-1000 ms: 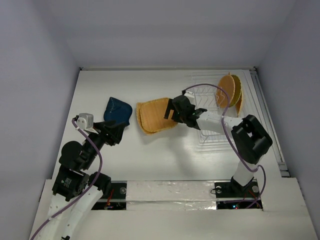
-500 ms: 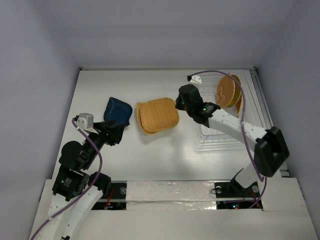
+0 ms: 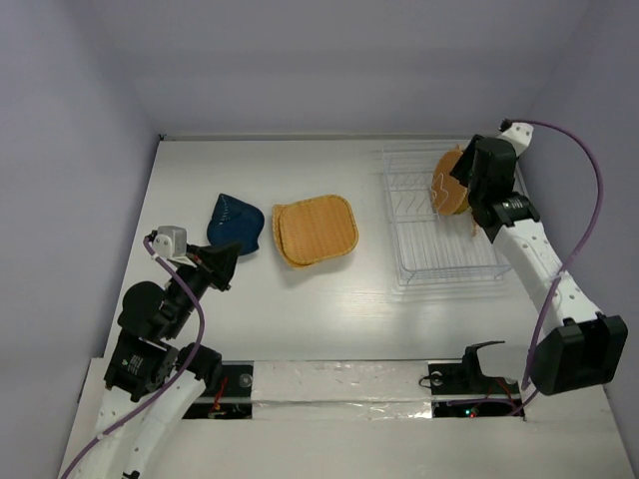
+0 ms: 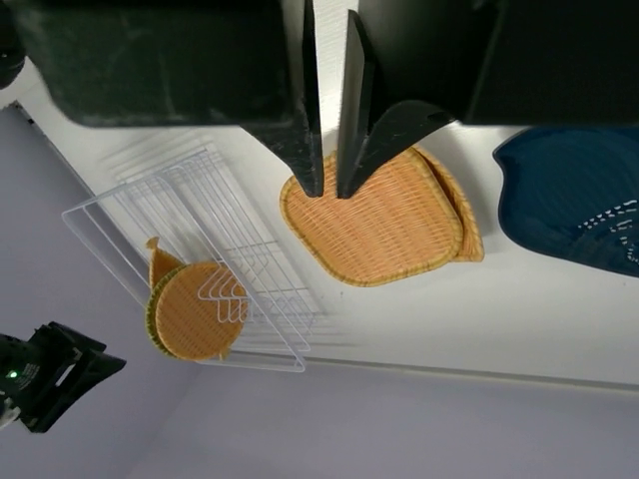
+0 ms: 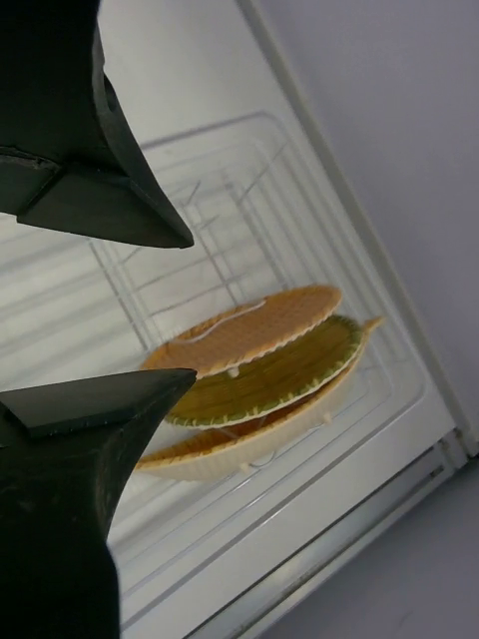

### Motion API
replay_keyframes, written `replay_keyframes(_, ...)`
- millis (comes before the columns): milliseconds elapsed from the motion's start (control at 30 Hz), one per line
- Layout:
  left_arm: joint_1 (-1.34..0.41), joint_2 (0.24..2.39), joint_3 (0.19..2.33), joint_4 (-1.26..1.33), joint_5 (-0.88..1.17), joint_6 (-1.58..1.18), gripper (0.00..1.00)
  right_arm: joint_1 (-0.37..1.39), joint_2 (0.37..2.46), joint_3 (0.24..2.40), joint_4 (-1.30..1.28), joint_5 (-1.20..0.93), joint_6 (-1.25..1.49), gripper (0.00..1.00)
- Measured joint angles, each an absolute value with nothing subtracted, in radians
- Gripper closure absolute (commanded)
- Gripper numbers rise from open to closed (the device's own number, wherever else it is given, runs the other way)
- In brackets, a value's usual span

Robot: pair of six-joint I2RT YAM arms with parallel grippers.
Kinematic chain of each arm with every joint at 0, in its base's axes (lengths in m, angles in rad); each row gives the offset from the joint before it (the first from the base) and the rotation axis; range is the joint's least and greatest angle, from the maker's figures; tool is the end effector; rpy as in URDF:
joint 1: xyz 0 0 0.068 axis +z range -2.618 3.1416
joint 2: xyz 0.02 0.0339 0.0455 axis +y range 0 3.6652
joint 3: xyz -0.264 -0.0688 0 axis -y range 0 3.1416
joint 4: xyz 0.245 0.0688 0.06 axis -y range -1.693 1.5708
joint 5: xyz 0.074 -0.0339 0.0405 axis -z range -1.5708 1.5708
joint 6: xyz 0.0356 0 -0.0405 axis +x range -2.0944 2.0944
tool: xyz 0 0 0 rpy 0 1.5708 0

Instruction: Unload the plates from the dish rack

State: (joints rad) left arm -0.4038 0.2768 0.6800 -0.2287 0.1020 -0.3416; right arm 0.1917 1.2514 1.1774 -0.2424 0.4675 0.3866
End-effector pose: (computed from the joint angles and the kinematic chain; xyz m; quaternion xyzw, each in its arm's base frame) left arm 0.0681 -0.0330 0.3560 0.0590 0.6404 -0.3091 0.7006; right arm 0.2842 0.0388 0.3730 0.2119 0.7707 -0.0170 0.6007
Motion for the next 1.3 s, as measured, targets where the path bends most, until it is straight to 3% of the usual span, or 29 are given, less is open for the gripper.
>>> replay_keyframes(100, -0.404, 0.274, 0.680, -0.229, 0.101, -0.341, 0.72, 0.137, 1.323, 1.192, -0.264, 0.423, 0.360, 0.43)
replay_keyframes(200, -0.404, 0.265, 0.680, -0.228, 0.100, -0.342, 0.65, 0.101, 1.401, 1.203, -0.274, 0.377, 0.338, 0.44)
replay_keyframes(667, -0.405, 0.256, 0.680, -0.229, 0.101, -0.342, 0.60, 0.029, 1.614, 1.290, -0.299, 0.324, 0.277, 0.57)
replay_keyframes(800, -0.404, 0.252, 0.680, -0.228, 0.101, -0.341, 0.59, 0.030, 1.658, 1.303, -0.297, 0.326, 0.247, 0.78)
replay_keyframes(1000, -0.405, 0.252, 0.680, -0.229, 0.101, -0.342, 0.59, 0.033, 1.666, 1.303, -0.299, 0.340, 0.186, 0.95)
replay_keyframes(1300, -0.404, 0.252, 0.680, -0.228, 0.101, -0.341, 0.59, 0.056, 1.655, 1.303, -0.314, 0.360, 0.135, 1.00)
